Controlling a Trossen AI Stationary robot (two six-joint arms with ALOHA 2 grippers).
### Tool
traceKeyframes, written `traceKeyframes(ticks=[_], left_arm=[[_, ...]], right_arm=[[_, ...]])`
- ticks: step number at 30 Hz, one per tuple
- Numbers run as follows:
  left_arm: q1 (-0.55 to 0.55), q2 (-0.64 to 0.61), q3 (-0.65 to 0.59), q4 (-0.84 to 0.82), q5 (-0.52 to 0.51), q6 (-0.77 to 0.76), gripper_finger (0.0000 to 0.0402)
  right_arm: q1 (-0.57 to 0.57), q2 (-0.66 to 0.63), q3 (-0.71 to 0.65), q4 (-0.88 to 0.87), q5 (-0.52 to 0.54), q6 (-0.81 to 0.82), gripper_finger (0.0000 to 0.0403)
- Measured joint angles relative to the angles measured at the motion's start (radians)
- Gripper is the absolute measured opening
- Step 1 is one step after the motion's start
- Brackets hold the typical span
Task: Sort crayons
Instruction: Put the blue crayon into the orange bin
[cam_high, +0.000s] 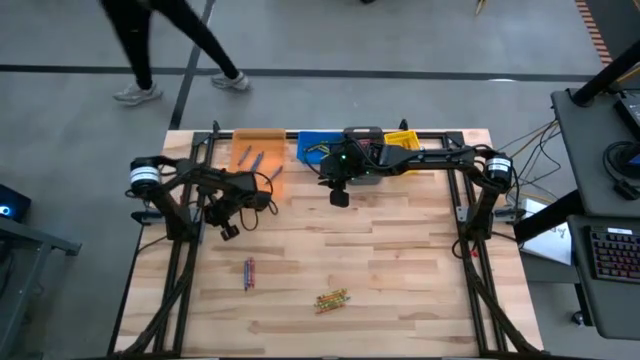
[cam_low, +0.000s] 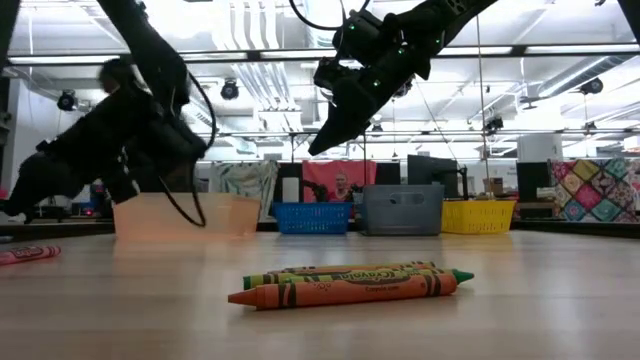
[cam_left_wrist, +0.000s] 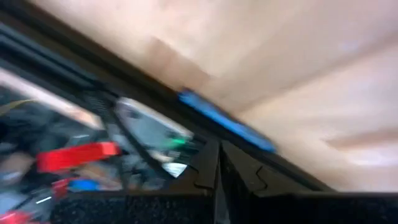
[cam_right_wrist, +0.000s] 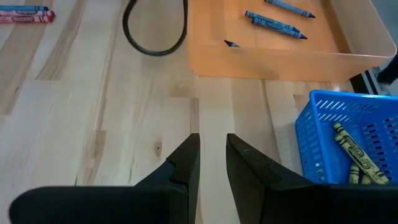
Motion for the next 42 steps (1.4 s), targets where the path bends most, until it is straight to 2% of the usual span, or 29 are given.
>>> traceKeyframes(ticks=[2,4,8,11,13,15,17,20,24,31,36,38,41,42], left_arm=[[0.002,-0.043,0.000,0.002,0.081,-0.010,0.0000],[0.005,-0.083,0.000,0.006,0.120,-0.034,0.0000],[-0.005,-0.181,-0.010,0.057,0.105,-0.140,0.0000],[-0.038,-0.269,-0.043,0.167,0.093,-0.267,0.0000],[-0.061,-0.314,-0.071,0.176,0.089,-0.369,0.0000],[-0.085,-0.343,-0.095,0.137,0.040,-0.458,0.0000],[-0.115,-0.362,-0.098,0.165,-0.013,-0.526,0.0000],[-0.129,-0.345,-0.092,0.167,-0.052,-0.581,0.0000],[-0.162,-0.323,-0.098,0.202,-0.191,-0.685,0.0000],[-0.226,-0.296,-0.141,0.348,-0.229,-0.801,0.0000],[-0.228,-0.254,-0.153,0.440,-0.266,-0.807,0.0000],[-0.228,-0.232,-0.145,0.484,-0.230,-0.809,0.0000],[-0.225,-0.199,-0.127,0.503,-0.192,-0.693,0.0000],[-0.226,-0.183,-0.109,0.487,-0.193,-0.728,0.0000]], right_arm=[[0.000,0.000,-0.001,0.000,0.000,0.000,0.0068],[0.000,0.000,-0.001,0.000,0.000,0.000,0.0068],[0.000,0.000,-0.001,0.000,0.000,0.005,0.0068],[0.000,0.000,-0.002,-0.001,0.000,0.006,0.0068],[0.000,0.000,-0.002,0.000,0.000,0.006,0.0068],[0.000,0.000,-0.003,0.000,0.000,0.003,0.0068],[0.000,0.000,-0.003,0.002,0.000,-0.005,0.0068],[0.000,0.000,-0.003,0.021,0.000,-0.005,0.0068],[0.000,0.000,-0.001,0.026,0.000,-0.005,0.0068],[0.000,0.000,-0.001,0.048,0.000,0.000,0.0068],[0.000,0.000,-0.001,0.058,0.000,0.006,0.0068],[0.000,0.000,-0.001,0.063,0.000,0.013,0.0068],[0.000,0.000,-0.001,0.065,0.000,0.018,0.0068],[0.000,0.000,-0.001,0.065,0.000,0.019,0.0068]])
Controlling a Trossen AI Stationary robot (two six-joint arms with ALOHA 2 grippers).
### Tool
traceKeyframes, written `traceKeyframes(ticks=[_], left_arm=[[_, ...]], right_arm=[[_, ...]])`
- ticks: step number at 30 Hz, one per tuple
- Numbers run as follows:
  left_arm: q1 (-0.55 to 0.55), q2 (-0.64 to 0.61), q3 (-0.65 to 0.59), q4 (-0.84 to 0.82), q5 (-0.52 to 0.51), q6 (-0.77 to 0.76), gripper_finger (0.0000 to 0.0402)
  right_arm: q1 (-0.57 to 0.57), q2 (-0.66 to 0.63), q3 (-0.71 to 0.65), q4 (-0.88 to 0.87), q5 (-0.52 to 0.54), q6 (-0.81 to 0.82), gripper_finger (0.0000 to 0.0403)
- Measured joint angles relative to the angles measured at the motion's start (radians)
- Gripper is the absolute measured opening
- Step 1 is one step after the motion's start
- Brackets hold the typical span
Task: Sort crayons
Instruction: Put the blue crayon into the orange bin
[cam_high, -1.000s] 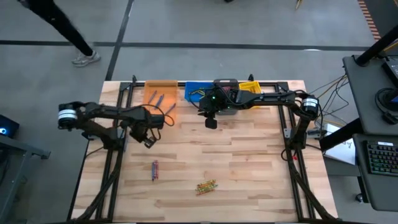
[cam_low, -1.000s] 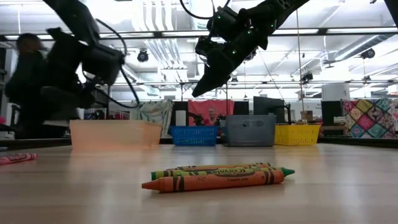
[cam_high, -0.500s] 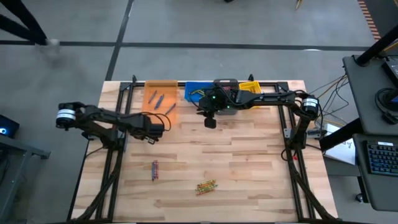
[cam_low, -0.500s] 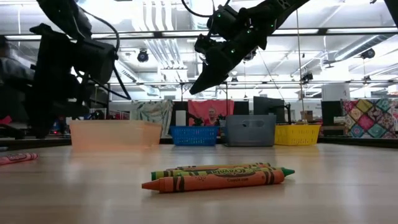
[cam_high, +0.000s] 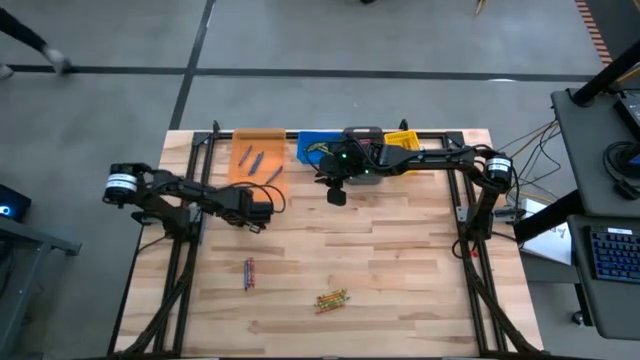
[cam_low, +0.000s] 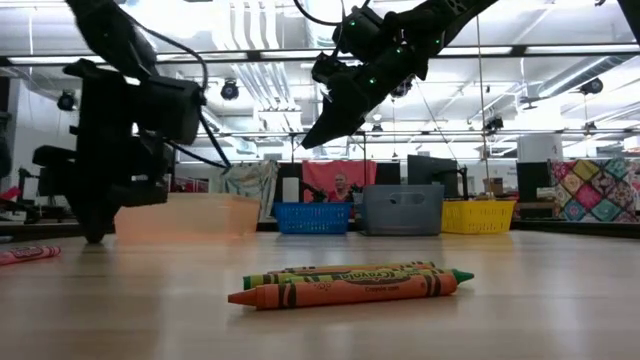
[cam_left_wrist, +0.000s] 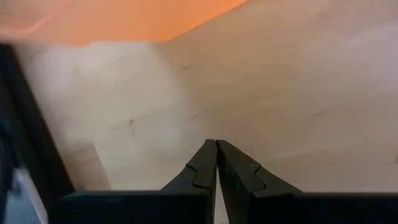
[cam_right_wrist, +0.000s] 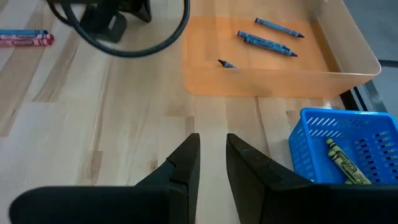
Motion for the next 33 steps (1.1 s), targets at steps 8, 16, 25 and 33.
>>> traceKeyframes(ticks=[8,16,25,33], left_arm=[[0.002,0.145,0.128,-0.525,0.027,-0.264,0.0000],[0.001,0.145,0.081,-0.446,0.027,-0.254,0.0000],[0.001,0.150,0.078,-0.453,0.087,-0.180,0.0000],[-0.012,0.259,0.077,-0.454,0.106,-0.148,0.0000]], right_arm=[[0.000,0.000,0.000,0.026,0.000,0.017,0.0068],[0.000,0.000,0.007,0.046,0.001,0.023,0.0068],[0.000,0.000,0.007,0.066,0.001,0.018,0.0068],[0.000,0.000,0.007,0.088,0.001,0.009,0.0068]])
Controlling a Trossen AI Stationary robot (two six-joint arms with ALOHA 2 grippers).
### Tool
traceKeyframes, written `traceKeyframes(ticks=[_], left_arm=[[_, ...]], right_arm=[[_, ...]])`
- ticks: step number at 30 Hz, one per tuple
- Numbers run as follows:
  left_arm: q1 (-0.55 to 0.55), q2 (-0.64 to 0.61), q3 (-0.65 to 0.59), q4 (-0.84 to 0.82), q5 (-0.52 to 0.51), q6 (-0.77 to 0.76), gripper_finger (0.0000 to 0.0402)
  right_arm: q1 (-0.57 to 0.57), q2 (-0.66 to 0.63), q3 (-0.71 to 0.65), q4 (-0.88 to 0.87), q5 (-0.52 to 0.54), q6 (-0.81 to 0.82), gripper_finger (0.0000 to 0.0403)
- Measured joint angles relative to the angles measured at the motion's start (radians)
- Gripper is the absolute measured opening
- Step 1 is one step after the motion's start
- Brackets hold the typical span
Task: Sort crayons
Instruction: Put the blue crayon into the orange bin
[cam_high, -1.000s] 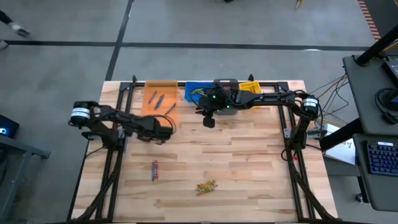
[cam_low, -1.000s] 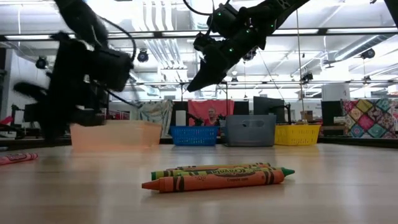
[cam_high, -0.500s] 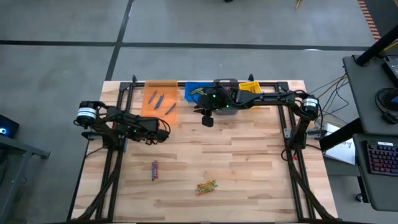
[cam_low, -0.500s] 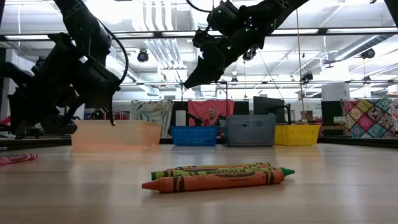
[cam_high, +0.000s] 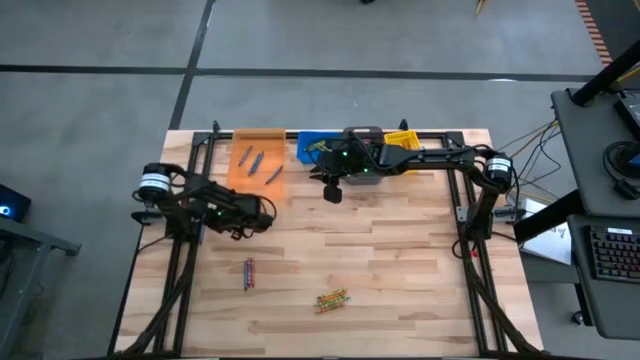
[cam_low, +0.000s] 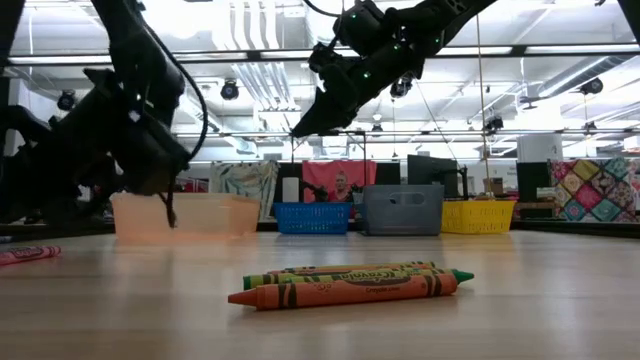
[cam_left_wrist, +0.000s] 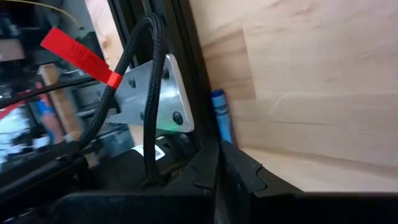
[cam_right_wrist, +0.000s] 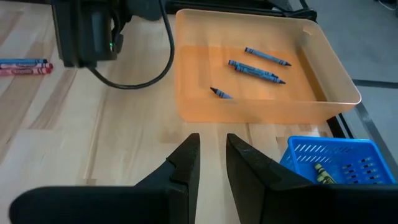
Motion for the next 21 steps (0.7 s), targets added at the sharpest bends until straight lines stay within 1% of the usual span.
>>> traceKeyframes(ticks=[7,11,16,17,21], left_arm=[[-0.002,0.115,0.003,-0.022,0.039,0.045,0.0000],[-0.002,0.126,0.003,-0.021,0.040,0.047,0.0000],[-0.010,0.070,-0.003,0.007,0.043,0.055,0.0000],[-0.012,0.047,0.000,0.027,0.045,0.054,0.0000],[-0.013,-0.062,0.000,0.011,0.029,0.038,0.0000]], right_arm=[[0.000,0.000,0.000,0.000,0.000,-0.004,0.0068],[0.000,0.000,0.000,-0.001,0.000,-0.009,0.0068],[0.000,0.000,0.000,-0.002,0.000,-0.010,0.0068],[0.000,0.000,0.000,-0.003,0.000,-0.010,0.0068],[0.000,0.000,0.000,-0.003,0.000,-0.013,0.0068]])
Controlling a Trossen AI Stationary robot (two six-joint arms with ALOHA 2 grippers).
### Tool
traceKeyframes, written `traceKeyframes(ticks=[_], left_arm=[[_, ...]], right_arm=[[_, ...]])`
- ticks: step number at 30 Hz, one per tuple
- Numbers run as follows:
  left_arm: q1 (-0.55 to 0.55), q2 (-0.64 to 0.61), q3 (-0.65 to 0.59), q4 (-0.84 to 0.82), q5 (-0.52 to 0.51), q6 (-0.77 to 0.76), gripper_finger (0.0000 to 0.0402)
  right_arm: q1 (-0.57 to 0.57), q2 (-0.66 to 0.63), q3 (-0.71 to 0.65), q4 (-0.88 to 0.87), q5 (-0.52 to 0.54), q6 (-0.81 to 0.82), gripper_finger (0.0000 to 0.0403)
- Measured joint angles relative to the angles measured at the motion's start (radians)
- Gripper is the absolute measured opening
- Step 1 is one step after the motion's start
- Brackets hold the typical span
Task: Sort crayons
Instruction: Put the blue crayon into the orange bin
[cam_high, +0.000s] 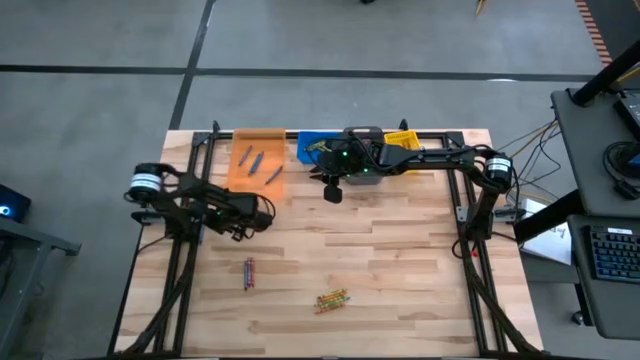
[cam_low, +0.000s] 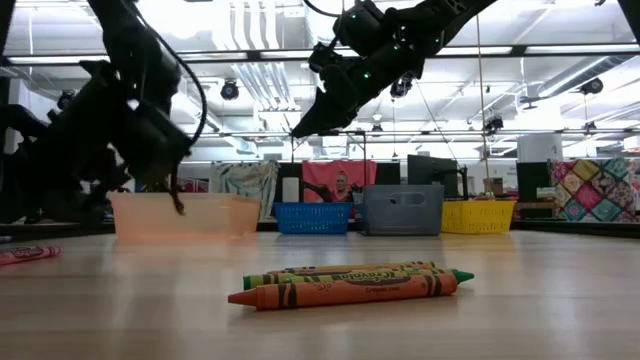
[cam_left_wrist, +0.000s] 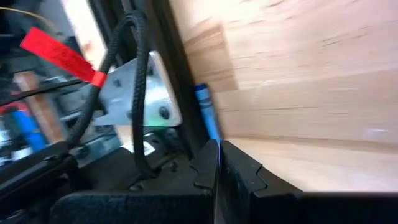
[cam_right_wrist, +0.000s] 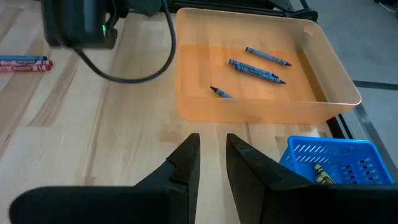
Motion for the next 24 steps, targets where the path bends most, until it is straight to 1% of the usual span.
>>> traceKeyframes(ticks=[4,6,10,15,17,20,21,24], left_arm=[[0.000,-0.102,0.000,-0.005,-0.010,-0.023,0.0000],[0.000,-0.148,0.000,-0.004,-0.034,-0.051,0.0000],[-0.033,-0.237,0.000,-0.013,-0.145,-0.167,0.0000],[-0.138,-0.345,0.011,-0.052,-0.286,-0.342,0.0000],[-0.166,-0.388,0.031,-0.070,-0.333,-0.383,0.0000],[-0.177,-0.444,0.087,-0.106,-0.416,-0.390,0.0000],[-0.177,-0.462,0.112,-0.118,-0.444,-0.375,0.0000],[-0.177,-0.500,0.189,-0.181,-0.502,-0.319,0.0000]], right_arm=[[0.000,0.000,0.000,0.000,0.000,0.000,0.0068],[0.000,0.000,0.000,0.000,0.000,0.000,0.0068],[0.000,0.000,0.000,0.000,-0.001,0.001,0.0068],[0.002,0.000,0.000,0.038,-0.002,0.045,0.0068],[0.011,0.006,0.000,0.063,-0.002,0.056,0.0068],[0.034,0.033,0.000,0.140,-0.002,0.068,0.0068],[0.044,0.048,0.002,0.176,-0.002,0.068,0.0068],[0.068,0.090,0.029,0.198,-0.002,0.053,0.0068]])
